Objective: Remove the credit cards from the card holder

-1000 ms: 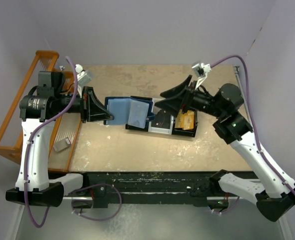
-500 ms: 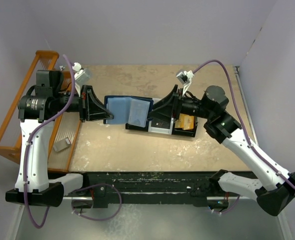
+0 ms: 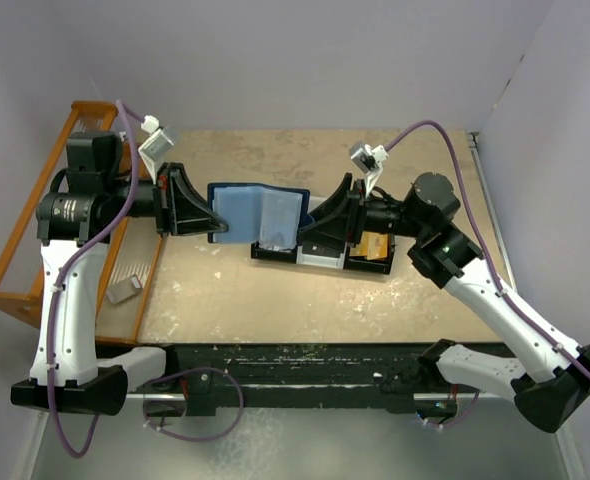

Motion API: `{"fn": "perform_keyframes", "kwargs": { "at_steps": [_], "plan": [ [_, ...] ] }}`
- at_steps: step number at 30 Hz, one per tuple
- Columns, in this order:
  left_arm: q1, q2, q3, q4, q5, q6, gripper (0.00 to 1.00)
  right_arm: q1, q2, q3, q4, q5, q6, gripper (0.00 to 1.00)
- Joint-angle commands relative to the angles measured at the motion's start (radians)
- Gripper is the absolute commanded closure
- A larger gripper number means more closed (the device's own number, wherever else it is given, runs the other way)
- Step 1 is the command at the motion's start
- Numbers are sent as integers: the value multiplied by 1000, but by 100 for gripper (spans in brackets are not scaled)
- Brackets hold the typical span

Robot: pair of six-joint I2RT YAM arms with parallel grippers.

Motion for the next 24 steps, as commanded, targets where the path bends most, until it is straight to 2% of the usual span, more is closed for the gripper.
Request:
{"fn": "perform_keyframes", "kwargs": {
  "at_steps": [1, 9, 19, 22, 24],
  "plan": [
    [-1, -36, -24, 144, 82, -120, 100, 5, -2, 19, 115, -55, 26, 51],
    [-1, -42, -33, 156, 82, -128, 100, 5, -4, 9, 234, -140, 120, 51],
    [-1, -51, -36, 154, 82, -125, 100, 5, 16, 46, 247, -156, 151, 46],
    [-1, -53, -36, 153, 82, -124, 100, 6, 35, 71, 220, -122, 155, 54],
    [-1, -51, -34, 154, 83, -125, 100, 5, 53, 94, 186, -75, 160, 65]
  ]
}}
